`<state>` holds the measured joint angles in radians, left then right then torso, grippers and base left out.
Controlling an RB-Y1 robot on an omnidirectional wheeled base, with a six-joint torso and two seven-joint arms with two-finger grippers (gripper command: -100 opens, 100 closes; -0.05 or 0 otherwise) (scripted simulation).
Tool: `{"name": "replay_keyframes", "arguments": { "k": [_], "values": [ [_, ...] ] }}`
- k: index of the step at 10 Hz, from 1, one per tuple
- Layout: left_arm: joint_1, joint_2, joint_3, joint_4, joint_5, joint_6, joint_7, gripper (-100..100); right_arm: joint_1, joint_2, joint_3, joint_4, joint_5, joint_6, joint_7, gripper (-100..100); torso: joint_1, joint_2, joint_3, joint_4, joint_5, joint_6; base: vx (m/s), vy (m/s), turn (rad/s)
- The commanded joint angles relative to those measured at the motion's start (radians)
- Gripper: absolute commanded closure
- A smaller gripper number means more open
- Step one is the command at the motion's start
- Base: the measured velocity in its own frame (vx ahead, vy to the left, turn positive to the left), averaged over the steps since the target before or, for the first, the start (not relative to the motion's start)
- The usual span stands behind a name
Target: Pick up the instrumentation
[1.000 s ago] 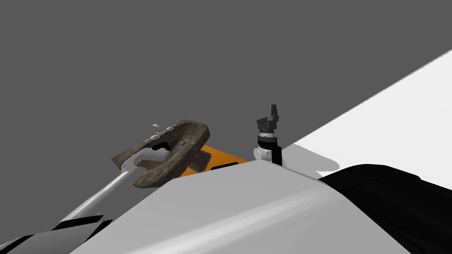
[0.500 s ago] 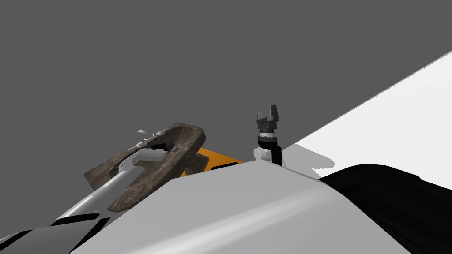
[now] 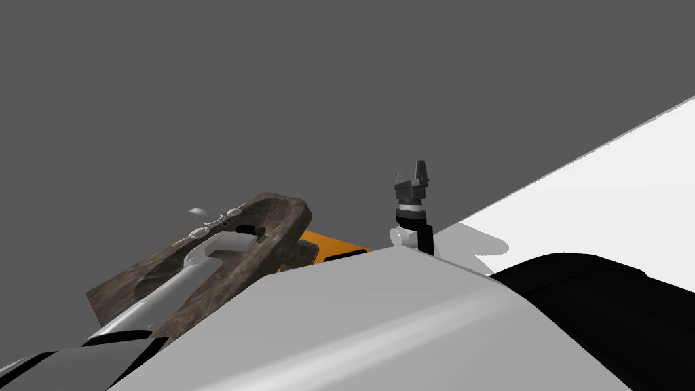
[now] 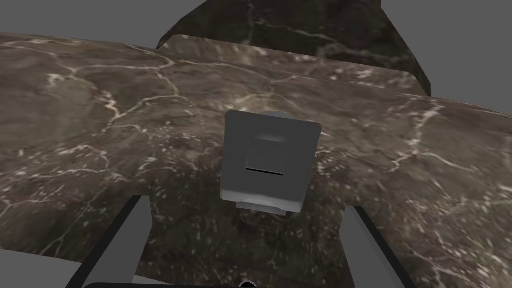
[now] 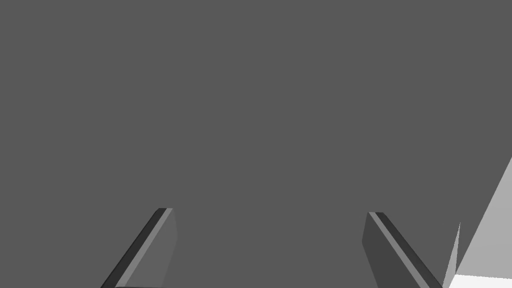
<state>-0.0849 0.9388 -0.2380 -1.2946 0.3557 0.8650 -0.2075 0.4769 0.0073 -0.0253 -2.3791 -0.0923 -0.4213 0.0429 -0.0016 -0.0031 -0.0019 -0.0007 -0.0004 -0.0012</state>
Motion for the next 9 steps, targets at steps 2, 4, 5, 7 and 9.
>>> {"name": "replay_keyframes", "arguments": {
  "k": [2,4,5,7,9],
  "values": [
    [-0.015,-0.013,0.012,0.048,-0.013,-0.003,0.012,-100,0.0,0.0,0.0,0.0,0.0,0.0,0.0,0,0.001,0.002,0.001,0.0,0.0,0.0,-0.023,0.013,-0.14],
    [-0.03,-0.027,0.024,0.096,-0.026,-0.006,0.023,-100,0.0,0.0,0.0,0.0,0.0,0.0,0.0,0,0.005,0.009,0.005,0.002,0.002,0.002,-0.126,0.072,-0.279],
    [-0.038,-0.034,0.03,0.12,-0.032,-0.007,0.029,-100,0.0,0.0,0.0,0.0,0.0,0.0,0.0,0,0.007,0.01,0.006,0.002,0.003,0.002,-0.119,0.075,-0.195],
    [-0.053,-0.047,0.042,0.167,-0.045,-0.009,0.041,-100,0.0,0.0,0.0,0.0,0.0,0.0,0.0,0,0.007,0.009,0.005,0.002,0.003,0.002,-0.102,0.048,-0.208],
    [-0.068,-0.061,0.054,0.215,-0.058,-0.012,0.053,-100,0.0,0.0,0.0,0.0,0.0,0.0,0.0,0,0.006,0.007,0.004,0.002,0.002,0.001,-0.097,0.036,-0.206]
  ]
}}
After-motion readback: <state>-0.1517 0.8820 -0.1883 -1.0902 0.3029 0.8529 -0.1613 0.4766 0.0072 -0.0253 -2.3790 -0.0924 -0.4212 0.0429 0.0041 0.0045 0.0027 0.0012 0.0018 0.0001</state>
